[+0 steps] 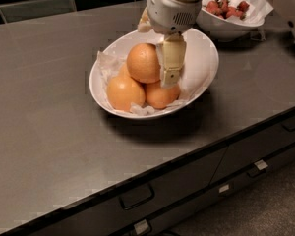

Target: Pick orange from white bowl

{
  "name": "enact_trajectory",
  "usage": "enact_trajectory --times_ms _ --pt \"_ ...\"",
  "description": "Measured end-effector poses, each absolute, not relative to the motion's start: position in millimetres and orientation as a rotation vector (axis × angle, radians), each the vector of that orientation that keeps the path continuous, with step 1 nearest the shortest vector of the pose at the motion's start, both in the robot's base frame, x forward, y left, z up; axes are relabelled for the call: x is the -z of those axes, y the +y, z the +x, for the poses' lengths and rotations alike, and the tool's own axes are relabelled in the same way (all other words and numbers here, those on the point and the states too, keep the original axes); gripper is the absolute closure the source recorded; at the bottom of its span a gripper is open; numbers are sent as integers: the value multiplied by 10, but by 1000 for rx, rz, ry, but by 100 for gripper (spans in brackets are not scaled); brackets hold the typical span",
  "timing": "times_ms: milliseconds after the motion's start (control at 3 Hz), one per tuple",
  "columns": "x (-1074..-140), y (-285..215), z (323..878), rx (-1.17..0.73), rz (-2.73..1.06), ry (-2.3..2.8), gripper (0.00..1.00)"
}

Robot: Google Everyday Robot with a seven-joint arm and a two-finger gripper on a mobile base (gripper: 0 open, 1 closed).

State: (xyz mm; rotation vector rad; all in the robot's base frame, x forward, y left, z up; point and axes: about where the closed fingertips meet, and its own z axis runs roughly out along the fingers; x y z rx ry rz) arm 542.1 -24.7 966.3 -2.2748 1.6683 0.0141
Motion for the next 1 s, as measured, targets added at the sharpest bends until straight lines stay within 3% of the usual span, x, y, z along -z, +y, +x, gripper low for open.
enact_trajectory --times_ms 333,1000 --pt "-9616 -207 5443 -33 -2284 1662 16" --pt "-9538 -152 5469 -63 -2299 1654 16"
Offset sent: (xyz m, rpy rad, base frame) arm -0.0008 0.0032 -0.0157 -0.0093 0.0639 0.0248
